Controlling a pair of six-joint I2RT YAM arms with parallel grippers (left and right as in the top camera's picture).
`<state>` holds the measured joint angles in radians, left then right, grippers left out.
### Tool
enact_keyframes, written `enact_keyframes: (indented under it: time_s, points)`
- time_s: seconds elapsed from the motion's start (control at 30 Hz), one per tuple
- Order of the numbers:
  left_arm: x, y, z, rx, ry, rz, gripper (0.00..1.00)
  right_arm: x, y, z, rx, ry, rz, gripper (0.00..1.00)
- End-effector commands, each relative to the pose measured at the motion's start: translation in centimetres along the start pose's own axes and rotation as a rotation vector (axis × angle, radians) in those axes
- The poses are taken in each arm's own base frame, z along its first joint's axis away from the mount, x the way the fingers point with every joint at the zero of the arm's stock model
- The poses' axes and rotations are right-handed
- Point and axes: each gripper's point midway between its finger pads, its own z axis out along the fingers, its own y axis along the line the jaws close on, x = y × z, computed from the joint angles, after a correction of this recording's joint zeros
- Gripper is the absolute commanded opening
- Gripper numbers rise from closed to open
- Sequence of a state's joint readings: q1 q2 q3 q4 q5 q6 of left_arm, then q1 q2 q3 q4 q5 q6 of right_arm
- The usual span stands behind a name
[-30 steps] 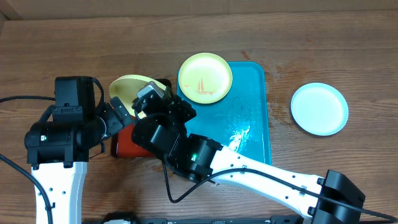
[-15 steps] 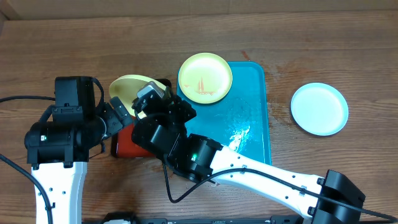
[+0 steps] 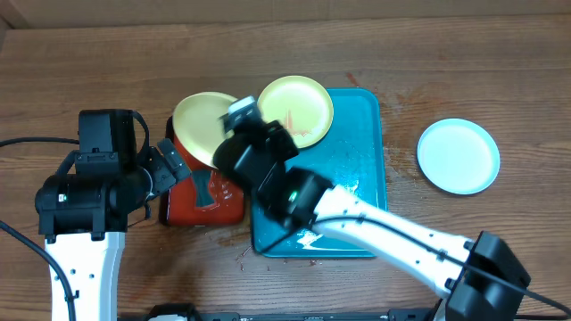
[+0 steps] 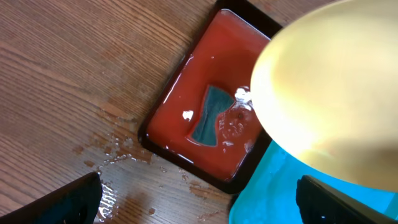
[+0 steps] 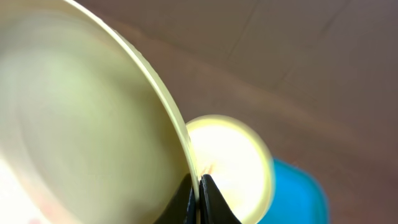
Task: Clean dirty plates on tray and stack at the side
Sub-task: 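Carry the yellow plate right and stack it on the white plate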
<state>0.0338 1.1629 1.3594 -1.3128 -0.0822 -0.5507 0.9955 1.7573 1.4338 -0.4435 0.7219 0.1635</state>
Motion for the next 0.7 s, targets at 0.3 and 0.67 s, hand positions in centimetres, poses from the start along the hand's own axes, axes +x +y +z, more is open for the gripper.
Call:
enact_keyframes:
  time_s: [0.3, 0.67]
  points:
    - [-0.4, -0.1, -0.7, 0.017, -0.024, -0.009, 1.0, -1.7, -10.8, -1.3, -0.272, 0.194, 0.601, 0.04]
    - [-0.4, -0.1, -0.7, 0.017, -0.024, -0.01, 1.0, 13.1, -34.0, -0.8, 0.094, 0.529, 1.169, 0.04]
